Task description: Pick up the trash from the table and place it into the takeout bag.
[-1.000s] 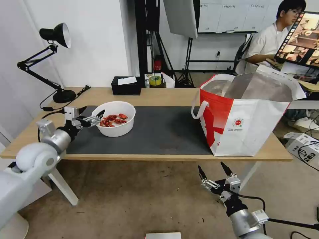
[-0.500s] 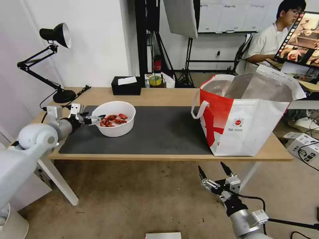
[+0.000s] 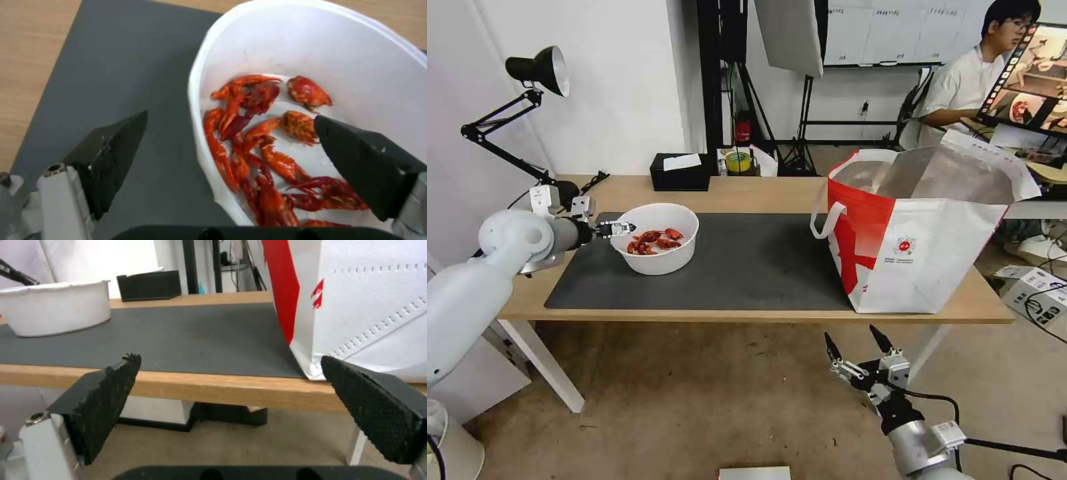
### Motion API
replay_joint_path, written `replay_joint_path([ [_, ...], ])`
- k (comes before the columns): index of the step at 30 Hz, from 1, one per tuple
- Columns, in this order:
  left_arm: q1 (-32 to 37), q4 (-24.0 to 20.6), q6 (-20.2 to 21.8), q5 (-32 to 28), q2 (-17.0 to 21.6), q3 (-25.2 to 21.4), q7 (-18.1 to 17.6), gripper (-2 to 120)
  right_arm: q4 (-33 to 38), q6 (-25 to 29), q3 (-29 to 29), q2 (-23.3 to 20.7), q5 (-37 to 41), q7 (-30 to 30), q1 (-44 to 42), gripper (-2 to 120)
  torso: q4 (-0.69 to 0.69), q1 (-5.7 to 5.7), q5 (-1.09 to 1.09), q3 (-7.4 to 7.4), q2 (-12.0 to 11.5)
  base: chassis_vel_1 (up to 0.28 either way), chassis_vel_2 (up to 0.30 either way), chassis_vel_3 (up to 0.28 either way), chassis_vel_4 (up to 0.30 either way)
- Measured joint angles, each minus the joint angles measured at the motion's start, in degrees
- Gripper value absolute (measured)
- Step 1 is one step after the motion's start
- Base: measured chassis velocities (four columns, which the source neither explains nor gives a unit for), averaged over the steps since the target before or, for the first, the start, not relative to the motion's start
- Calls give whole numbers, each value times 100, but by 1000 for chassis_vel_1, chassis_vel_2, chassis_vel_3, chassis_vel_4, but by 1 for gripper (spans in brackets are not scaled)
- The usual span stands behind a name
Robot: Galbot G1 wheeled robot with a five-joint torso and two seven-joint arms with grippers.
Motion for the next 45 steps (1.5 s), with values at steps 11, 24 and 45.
replay_joint_path([
  [11, -402, 316, -7, -553, -119, 446, -669, 100, 0, 0, 0, 0, 0, 0, 0, 100, 0, 0, 0, 0, 0, 0, 0, 0, 0],
  [24, -573, 588, -46, -790, -297, 768, -925, 100, 0, 0, 0, 0, 0, 0, 0, 100, 0, 0, 0, 0, 1, 0, 0, 0, 0],
  [45, -700, 722, -55, -1065, -494, 890, -1466, 57, 0, 0, 0, 0, 0, 0, 0, 100, 0, 0, 0, 0, 1, 0, 0, 0, 0],
])
